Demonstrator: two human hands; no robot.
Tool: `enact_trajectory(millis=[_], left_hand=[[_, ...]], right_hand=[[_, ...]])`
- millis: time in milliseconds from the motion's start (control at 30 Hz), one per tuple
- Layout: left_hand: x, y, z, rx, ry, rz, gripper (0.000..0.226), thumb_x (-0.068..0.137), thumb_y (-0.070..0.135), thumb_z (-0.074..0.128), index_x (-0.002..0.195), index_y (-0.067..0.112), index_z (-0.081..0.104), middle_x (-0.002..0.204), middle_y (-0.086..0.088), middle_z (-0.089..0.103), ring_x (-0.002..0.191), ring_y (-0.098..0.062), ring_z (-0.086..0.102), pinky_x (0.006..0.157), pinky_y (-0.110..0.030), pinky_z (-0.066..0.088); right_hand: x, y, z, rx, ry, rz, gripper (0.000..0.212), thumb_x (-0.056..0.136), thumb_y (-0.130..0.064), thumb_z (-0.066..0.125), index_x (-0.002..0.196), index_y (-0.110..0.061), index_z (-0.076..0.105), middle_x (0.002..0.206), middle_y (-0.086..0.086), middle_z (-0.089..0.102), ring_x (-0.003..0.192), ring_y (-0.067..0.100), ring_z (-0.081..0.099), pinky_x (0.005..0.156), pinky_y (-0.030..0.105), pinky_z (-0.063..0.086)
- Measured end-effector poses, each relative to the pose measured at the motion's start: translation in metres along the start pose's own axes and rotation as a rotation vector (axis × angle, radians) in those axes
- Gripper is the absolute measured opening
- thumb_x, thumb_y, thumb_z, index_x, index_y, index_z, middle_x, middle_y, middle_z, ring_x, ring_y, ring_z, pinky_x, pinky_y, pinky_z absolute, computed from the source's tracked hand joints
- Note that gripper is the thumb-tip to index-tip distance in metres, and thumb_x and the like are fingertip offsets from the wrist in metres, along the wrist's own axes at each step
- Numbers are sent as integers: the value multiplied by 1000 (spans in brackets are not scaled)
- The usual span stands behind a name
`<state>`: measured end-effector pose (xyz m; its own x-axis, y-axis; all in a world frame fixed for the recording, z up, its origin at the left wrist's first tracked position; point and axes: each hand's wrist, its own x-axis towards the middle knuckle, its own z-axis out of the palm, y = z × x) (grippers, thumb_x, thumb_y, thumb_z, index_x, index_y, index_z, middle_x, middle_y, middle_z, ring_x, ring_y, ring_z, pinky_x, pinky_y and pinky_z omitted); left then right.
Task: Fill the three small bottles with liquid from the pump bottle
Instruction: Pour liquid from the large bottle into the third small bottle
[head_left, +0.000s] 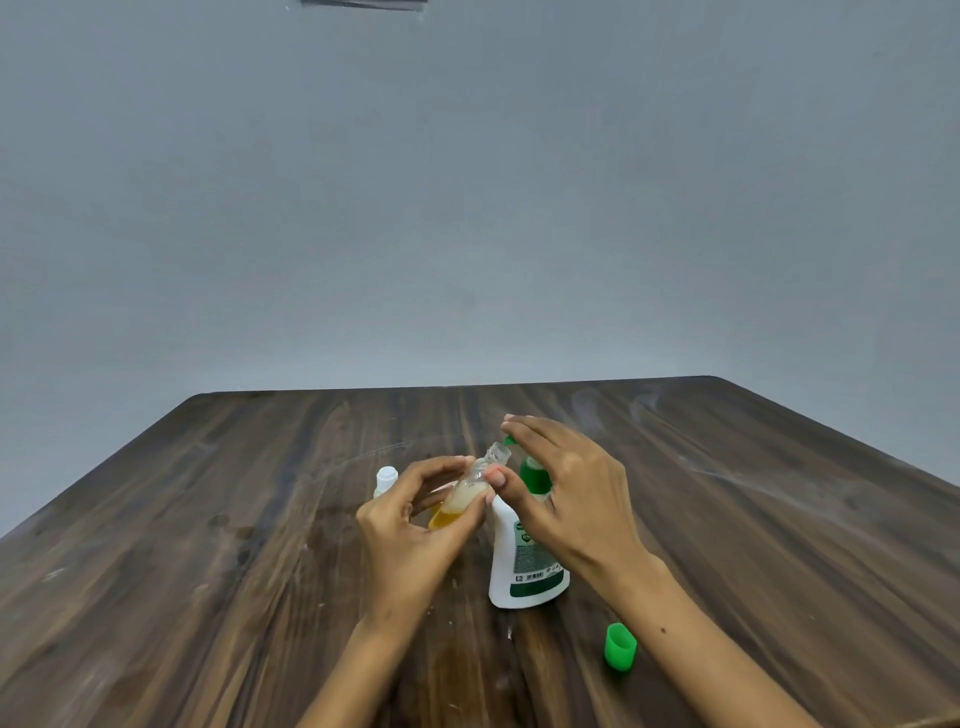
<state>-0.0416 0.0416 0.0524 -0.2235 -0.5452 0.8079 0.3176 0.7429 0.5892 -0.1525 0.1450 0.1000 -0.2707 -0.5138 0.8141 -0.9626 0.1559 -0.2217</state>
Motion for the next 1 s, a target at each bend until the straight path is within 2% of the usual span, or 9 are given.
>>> enact_trajectory(millis=[133, 367, 533, 700, 900, 1000], left_hand=[[0, -2, 1, 14, -3, -12, 35, 66, 0, 87, 97, 8, 74, 92, 7, 75, 87, -3, 72, 77, -16, 55], [0, 0, 3, -4, 14, -3, 34, 64, 1, 87, 95, 6, 74, 92, 6, 76, 86, -5, 72, 78, -15, 55], [0, -2, 2, 3, 13, -4, 34, 65, 1, 87, 96, 7, 74, 91, 6, 76, 86, -5, 72, 77, -16, 55], [0, 0, 2, 6, 14, 5, 35, 64, -1, 88, 96, 6, 74, 92, 5, 75, 86, -5, 72, 78, -17, 56], [0, 0, 1, 29, 5, 16, 34, 65, 1, 87, 96, 5, 74, 92, 5, 75, 87, -2, 71, 77, -14, 55], [-1, 2, 1, 17, 1, -7, 34, 65, 1, 87, 97, 6, 74, 92, 6, 75, 87, -3, 71, 77, -14, 54]], right_hand=[[-5, 1, 5, -9, 0, 5, 81, 85, -78, 25, 109, -16, 72, 113, -5, 68, 103, 10, 63, 83, 16, 42], [0, 6, -1, 25, 21, -47, 82, 90, -73, 17, 111, -15, 71, 115, -3, 68, 104, 12, 63, 84, 19, 42], [-6, 5, 9, 37, 31, 4, 81, 90, -73, 18, 108, -15, 72, 111, -5, 69, 100, 11, 64, 78, 16, 43], [1, 6, 1, 40, 26, -21, 82, 90, -72, 15, 109, -16, 72, 113, -3, 69, 103, 13, 64, 81, 18, 41], [-4, 3, 10, 21, 12, 25, 81, 90, -72, 16, 105, -17, 73, 108, -4, 71, 97, 11, 65, 72, 8, 35], [0, 4, 4, 35, 10, 11, 82, 90, -73, 15, 107, -17, 72, 110, -4, 70, 99, 12, 65, 73, 10, 36]])
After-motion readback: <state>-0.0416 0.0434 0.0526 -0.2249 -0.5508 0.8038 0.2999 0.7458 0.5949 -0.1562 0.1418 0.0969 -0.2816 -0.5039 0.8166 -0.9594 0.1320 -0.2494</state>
